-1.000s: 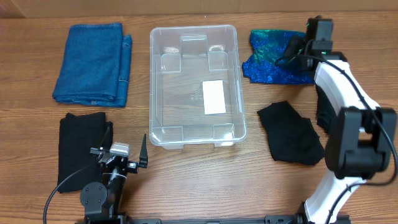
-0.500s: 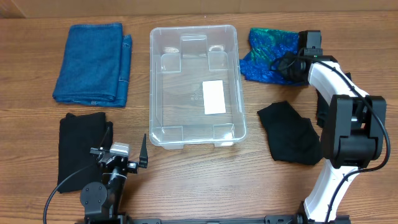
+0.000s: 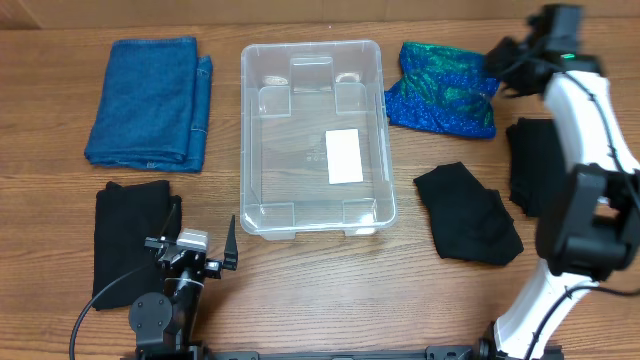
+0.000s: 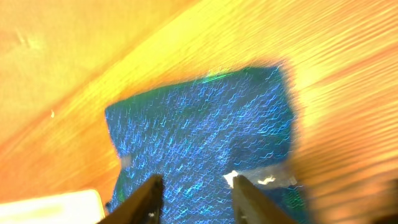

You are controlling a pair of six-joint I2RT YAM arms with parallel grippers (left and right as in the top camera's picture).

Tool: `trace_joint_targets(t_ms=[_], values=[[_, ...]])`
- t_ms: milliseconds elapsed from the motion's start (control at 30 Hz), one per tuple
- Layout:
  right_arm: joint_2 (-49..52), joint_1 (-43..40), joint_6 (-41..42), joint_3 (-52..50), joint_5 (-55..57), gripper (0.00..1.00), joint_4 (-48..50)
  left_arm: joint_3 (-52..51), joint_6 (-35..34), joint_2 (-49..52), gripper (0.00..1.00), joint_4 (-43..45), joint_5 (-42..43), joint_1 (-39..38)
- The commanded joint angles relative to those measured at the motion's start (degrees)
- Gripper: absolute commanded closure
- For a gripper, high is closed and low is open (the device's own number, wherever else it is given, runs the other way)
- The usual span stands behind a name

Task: Pack container
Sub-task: 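Close the right gripper on the sparkly fabric bundle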

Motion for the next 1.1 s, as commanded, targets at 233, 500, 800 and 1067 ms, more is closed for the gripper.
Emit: trace_joint_targets(t_ms=[233,500,800,1067], values=[[7.4,-7.1,-23.0,1.1,-18.3,0.31,-5.7,-0.2,-0.6,-0.5,0.00,0.0,-0.5,0.3],[12.1,-6.0,-23.3,1.1,-21.3,0.11,-5.7,-0.2,-0.6,-0.5,0.00,0.0,-0.5,0.3],[13.8,-6.1,-23.3,1.1,-18.6,0.10,-5.0,-0.2,-0.6,-0.5,0.00,0.0,-0.5,0.3],[14.9,-6.0,-23.3,1.1,-19.1,0.07,-4.1,-0.2,-0.6,-0.5,0.00,0.0,-0.5,0.3]])
